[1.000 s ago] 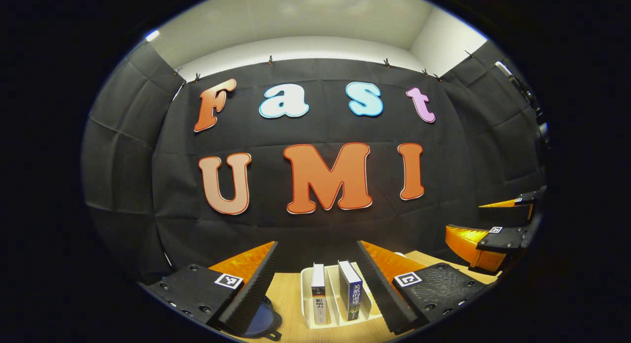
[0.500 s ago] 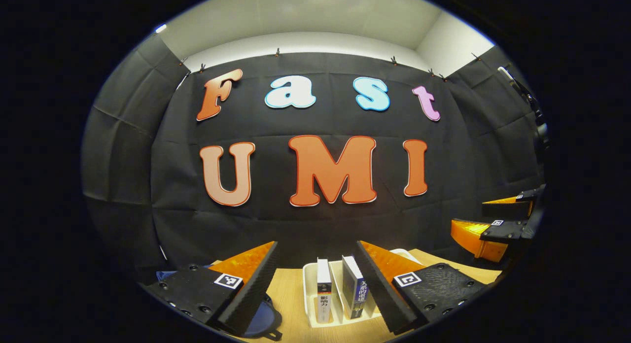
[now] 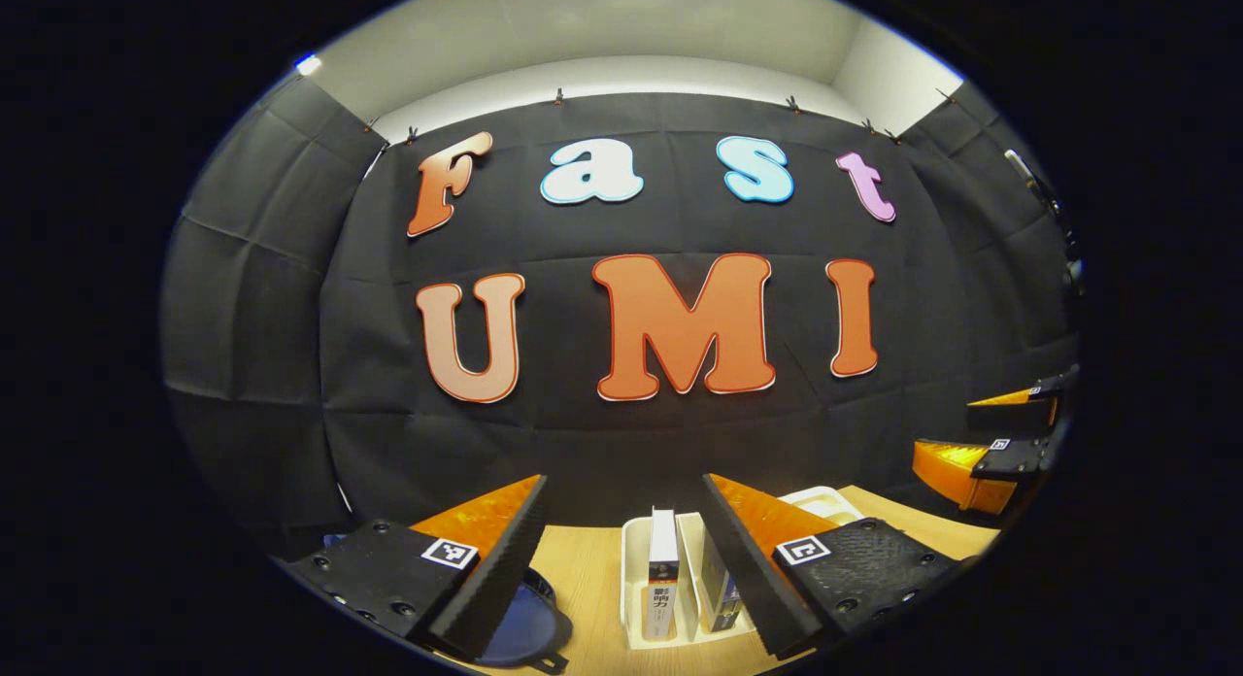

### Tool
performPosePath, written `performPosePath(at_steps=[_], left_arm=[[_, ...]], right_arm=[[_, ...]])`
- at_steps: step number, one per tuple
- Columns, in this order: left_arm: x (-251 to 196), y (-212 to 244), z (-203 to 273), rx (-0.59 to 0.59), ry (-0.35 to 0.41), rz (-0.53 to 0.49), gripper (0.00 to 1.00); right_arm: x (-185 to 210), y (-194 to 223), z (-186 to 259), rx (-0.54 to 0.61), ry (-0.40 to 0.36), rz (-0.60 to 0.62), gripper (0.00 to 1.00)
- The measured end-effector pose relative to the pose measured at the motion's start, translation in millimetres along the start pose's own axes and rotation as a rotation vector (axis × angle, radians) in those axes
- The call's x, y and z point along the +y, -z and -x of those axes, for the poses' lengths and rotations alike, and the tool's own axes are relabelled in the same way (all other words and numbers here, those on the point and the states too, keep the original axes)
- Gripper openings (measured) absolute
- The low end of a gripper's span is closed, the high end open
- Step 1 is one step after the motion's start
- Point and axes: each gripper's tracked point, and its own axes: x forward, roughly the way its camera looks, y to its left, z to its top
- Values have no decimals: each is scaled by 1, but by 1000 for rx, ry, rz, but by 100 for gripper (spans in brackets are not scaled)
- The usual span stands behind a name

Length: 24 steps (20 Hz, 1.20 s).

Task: Open the schoolbag, grab two books from the bookshelf and put them into the schoolbag.

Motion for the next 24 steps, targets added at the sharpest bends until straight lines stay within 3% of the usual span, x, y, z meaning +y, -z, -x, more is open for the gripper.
performPosePath(at_steps=[5, 9, 24], left_arm=[[17, 42, 13, 84, -44, -57, 99], [46, 85, 14, 171, -61, -116, 96], [129, 296, 29, 549, -2, -534, 96]], right_arm=[[3, 18, -7, 34, -45, 1, 94], [3, 25, -13, 37, -15, 9, 94], [33, 61, -31, 158, 48, 53, 94]])
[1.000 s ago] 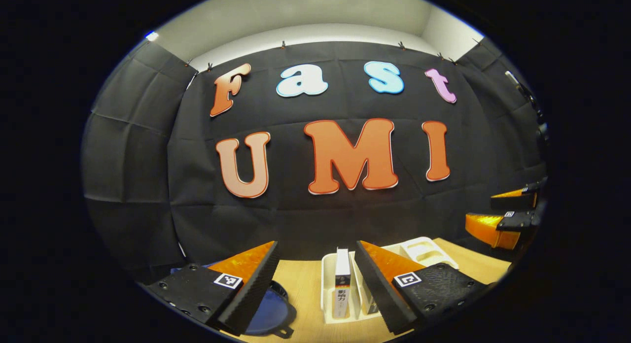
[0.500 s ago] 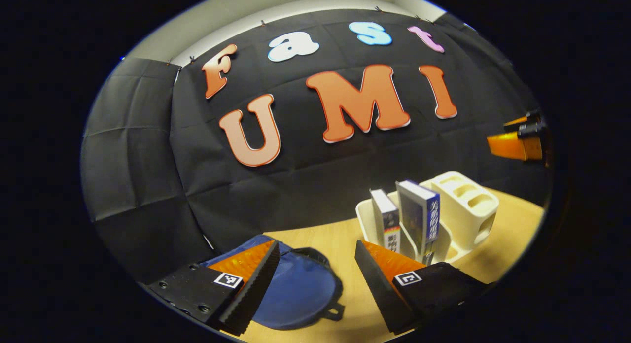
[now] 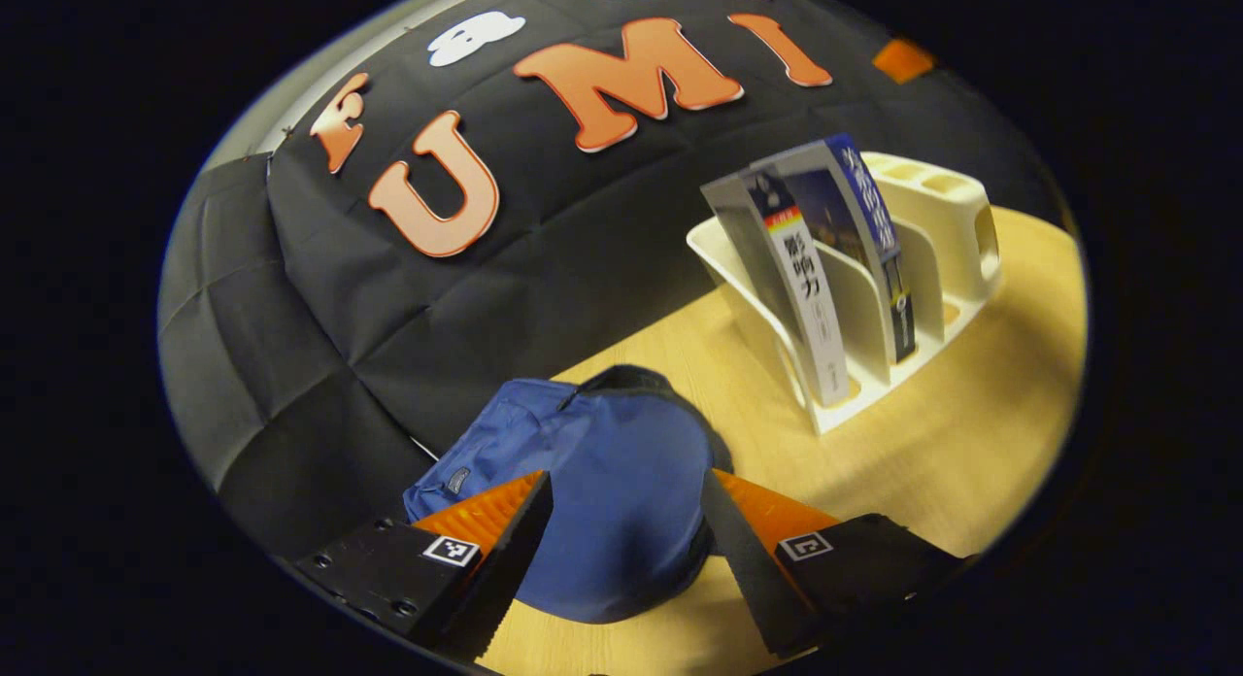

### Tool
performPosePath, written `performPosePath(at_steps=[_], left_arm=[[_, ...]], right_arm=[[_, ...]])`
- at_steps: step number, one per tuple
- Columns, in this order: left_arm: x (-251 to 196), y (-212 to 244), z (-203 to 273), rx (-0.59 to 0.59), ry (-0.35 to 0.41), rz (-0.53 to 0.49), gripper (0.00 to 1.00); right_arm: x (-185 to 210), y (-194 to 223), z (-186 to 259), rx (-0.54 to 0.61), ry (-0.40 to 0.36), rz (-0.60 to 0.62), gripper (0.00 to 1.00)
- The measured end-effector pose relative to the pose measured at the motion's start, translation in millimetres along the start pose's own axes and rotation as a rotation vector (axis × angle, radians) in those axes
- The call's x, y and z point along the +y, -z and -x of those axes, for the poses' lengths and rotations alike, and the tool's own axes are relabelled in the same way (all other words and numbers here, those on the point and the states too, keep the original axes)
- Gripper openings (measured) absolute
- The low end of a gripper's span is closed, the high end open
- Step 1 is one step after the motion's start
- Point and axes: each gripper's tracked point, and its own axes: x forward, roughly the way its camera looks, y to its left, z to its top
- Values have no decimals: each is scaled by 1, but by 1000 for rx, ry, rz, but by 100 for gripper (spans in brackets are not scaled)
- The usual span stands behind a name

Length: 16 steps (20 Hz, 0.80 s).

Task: Open the schoolbag, grab two books from the bookshelf and put them into the schoolbag.

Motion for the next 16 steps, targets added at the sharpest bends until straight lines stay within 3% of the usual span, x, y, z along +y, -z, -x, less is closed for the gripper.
performPosePath(at_steps=[3, 8, 16], left_arm=[[-8, 32, -10, 72, 1, -76, 96], [-24, 67, -27, 166, 37, -94, 98], [-12, 61, -26, 175, -15, -147, 95]], right_arm=[[3, 5, -4, 13, 7, 16, 94], [9, 7, -6, 22, 11, 14, 94], [9, 5, -9, 17, 25, 16, 94]])
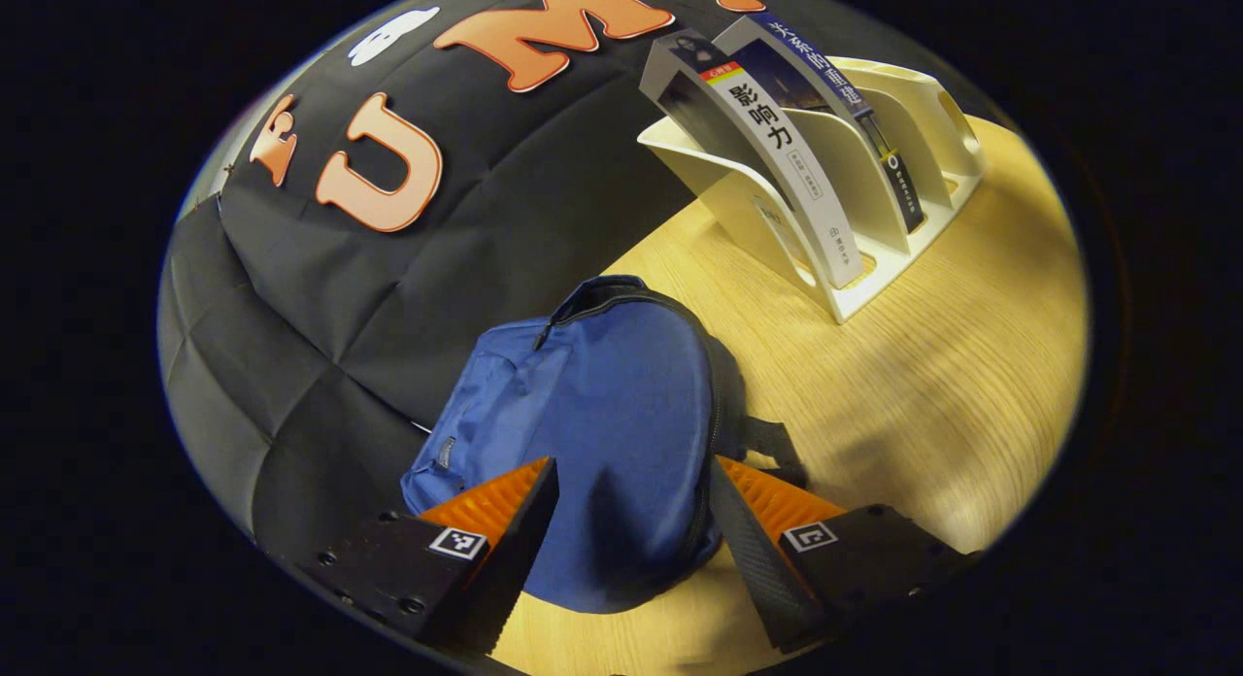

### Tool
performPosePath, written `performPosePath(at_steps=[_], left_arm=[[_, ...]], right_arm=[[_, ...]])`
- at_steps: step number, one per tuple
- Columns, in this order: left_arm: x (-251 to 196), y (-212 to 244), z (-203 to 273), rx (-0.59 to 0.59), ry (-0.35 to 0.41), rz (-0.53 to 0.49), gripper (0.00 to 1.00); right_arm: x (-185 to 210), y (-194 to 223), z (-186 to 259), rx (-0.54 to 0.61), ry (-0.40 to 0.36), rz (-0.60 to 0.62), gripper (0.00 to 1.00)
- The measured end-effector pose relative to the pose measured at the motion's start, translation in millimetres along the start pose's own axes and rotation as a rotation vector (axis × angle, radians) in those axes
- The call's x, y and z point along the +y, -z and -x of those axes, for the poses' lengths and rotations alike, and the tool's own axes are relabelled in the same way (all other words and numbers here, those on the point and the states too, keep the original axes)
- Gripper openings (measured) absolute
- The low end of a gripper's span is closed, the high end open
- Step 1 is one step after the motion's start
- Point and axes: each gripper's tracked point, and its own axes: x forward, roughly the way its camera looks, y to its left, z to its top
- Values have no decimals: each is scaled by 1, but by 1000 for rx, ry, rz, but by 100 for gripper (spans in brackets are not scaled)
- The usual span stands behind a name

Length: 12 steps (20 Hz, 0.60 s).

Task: Open the schoolbag, grab two books from the bookshelf and put them into the schoolbag.

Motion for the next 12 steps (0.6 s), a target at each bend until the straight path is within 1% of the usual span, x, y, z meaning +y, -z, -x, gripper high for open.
performPosePath(at_steps=[1, 2, 3, 4, 6, 8, 9, 11, 12], left_arm=[[1, 2, -2, 13, -4, -6, 95], [-3, 3, -6, 23, 7, -10, 95], [-8, 4, -8, 31, 16, -23, 93], [-12, 3, -11, 30, 24, -38, 99], [-19, -1, -12, 41, 50, -65, 79], [-18, -3, -13, 51, 68, -70, 27], [-14, -2, -11, 60, 69, -66, 28], [-8, -2, -9, 84, 90, -39, 11], [-4, -5, -9, 82, 97, -17, 10]], right_arm=[[3, 0, -1, 2, -6, -4, 94], [6, 0, 0, 2, -15, -6, 94], [9, -1, 0, 0, -21, -3, 94], [12, -2, 0, -2, -27, 1, 94], [21, -3, 0, -2, -46, 9, 94], [28, -9, 2, -14, -63, 13, 94], [31, -12, 2, -18, -73, 15, 94], [35, -22, 1, -31, -83, 12, 94], [39, -26, 0, -30, -95, 4, 94]])
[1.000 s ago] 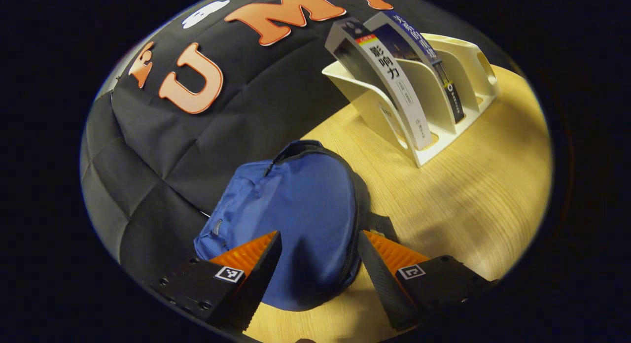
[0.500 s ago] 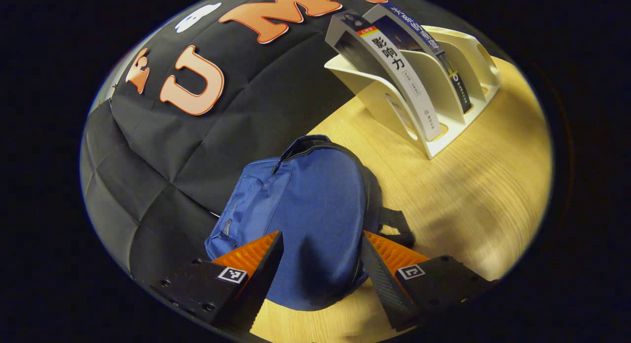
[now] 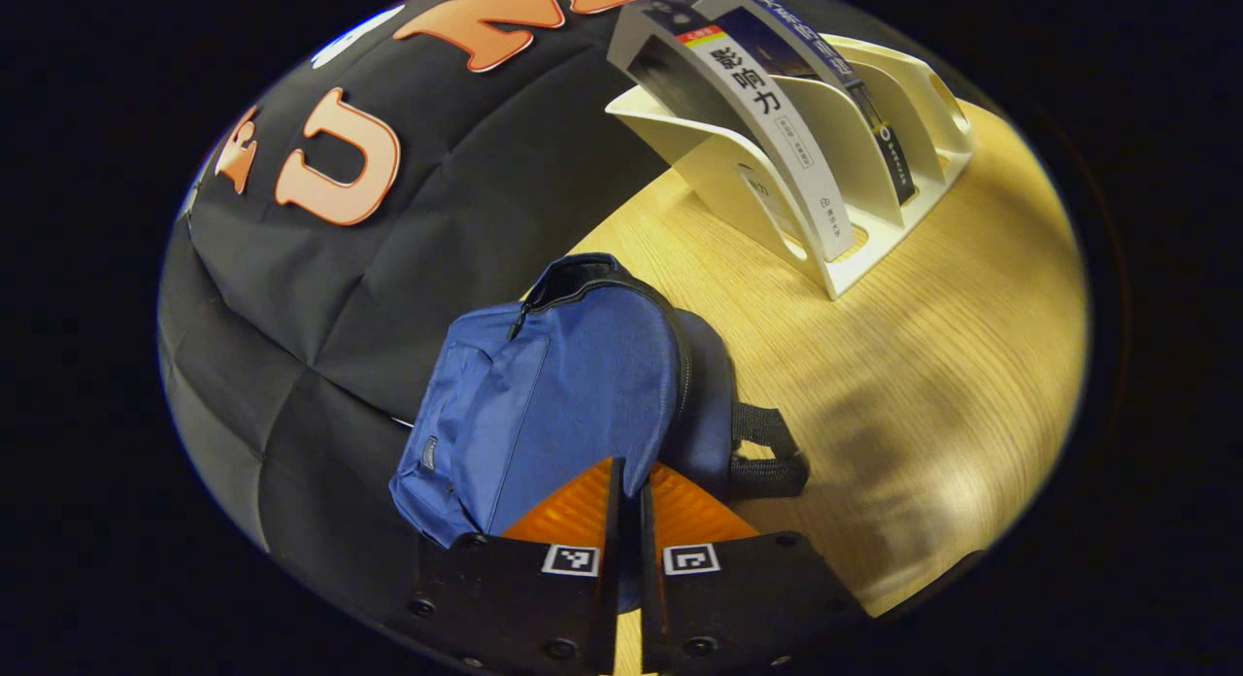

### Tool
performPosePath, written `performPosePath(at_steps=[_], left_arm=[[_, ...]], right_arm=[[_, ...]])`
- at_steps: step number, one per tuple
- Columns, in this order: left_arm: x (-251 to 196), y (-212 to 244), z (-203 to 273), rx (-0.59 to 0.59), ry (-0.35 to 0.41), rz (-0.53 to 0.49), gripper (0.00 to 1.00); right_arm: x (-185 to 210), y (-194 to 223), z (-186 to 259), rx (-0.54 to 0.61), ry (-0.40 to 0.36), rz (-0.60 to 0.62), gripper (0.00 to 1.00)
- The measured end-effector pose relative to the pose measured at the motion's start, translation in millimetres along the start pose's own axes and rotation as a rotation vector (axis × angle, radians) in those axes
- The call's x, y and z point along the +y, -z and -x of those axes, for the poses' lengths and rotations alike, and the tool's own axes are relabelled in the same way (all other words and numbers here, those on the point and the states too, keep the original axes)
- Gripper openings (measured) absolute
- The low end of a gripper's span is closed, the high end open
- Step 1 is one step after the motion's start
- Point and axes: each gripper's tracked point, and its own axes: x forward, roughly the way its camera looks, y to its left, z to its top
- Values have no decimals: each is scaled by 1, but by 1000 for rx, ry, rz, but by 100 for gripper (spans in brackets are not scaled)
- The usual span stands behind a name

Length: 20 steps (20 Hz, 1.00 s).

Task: Open the schoolbag, grab two books from the bookshelf and put them into the schoolbag.

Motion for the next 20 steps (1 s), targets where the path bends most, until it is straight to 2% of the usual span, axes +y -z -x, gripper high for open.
performPosePath(at_steps=[6, 10, 15, 20], left_arm=[[38, -27, 18, -14, 68, 155, 5], [76, -44, 32, -24, 131, 188, 5], [142, -67, 45, -78, 191, 221, 5], [201, -84, 43, -130, 231, 203, 5]], right_arm=[[36, -19, -10, 48, -87, 1, 94], [85, -22, -23, 137, -186, -3, 94], [119, -22, -50, 256, -220, -20, 94], [138, -11, -75, 395, -193, 8, 94]])
